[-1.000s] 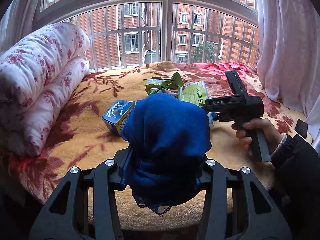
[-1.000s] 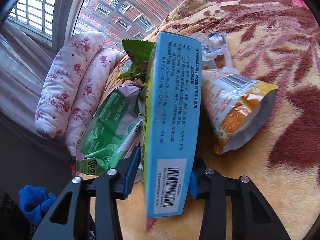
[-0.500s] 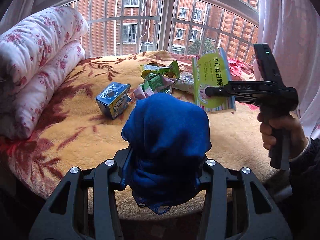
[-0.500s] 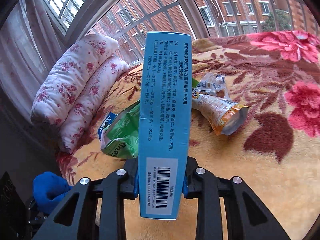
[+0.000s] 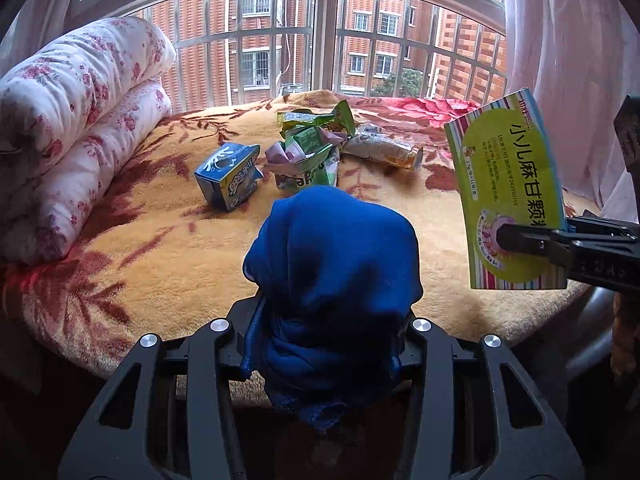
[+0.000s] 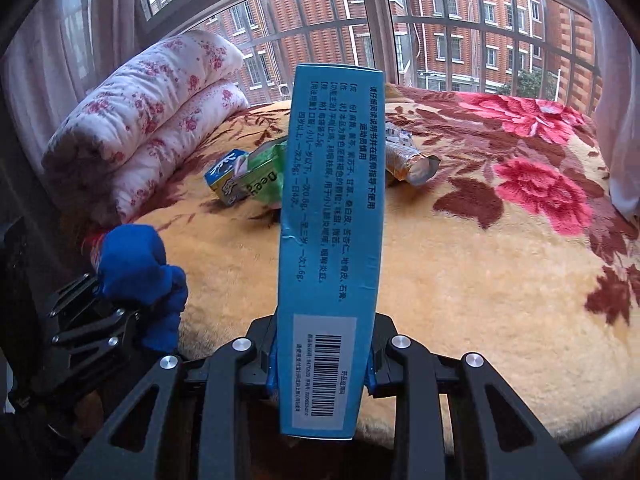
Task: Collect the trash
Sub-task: 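Lower the cloth and medicine box into the orange bucket and open both grippers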
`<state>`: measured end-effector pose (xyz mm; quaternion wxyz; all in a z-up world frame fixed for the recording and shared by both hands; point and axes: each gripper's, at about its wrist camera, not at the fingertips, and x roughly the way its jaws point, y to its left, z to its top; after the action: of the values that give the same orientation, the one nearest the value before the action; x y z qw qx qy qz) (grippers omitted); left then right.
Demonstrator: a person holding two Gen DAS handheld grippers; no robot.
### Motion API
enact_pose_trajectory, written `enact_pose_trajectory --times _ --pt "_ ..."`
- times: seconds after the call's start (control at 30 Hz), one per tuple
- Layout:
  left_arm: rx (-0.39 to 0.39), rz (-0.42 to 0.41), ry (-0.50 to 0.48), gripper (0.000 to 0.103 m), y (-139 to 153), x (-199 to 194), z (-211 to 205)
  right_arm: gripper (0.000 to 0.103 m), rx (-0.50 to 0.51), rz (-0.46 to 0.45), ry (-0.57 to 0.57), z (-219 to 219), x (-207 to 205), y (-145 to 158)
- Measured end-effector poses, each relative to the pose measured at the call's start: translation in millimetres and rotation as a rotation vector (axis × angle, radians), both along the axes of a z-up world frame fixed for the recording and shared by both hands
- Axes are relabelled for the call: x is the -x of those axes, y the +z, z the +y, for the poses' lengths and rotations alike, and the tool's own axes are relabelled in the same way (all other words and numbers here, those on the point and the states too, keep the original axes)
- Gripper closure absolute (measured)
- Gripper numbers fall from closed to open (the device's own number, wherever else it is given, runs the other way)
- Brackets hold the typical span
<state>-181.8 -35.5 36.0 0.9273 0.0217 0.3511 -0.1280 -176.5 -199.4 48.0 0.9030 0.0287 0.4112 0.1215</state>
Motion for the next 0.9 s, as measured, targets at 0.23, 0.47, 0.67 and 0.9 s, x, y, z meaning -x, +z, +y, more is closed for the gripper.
enact_pose_trajectory --times 0.23,0.47,0.67,0.9 --pt "-0.026 -0.002 -0.048 0.059 -7 35 1 0.073 0.027 -0.021 0.024 19 66 -2" --pt "-0.058 0.038 -0.092 0.059 -28 65 -1 0.073 0.035 0.047 0.047 38 110 -22" --pt "-0.088 0.088 -0.122 0.059 -46 81 3 0.073 0.045 0.128 0.074 48 130 -46" --pt "-0.133 0.219 -0.145 0.059 -79 88 8 0.073 0.056 0.265 0.104 52 137 -85"
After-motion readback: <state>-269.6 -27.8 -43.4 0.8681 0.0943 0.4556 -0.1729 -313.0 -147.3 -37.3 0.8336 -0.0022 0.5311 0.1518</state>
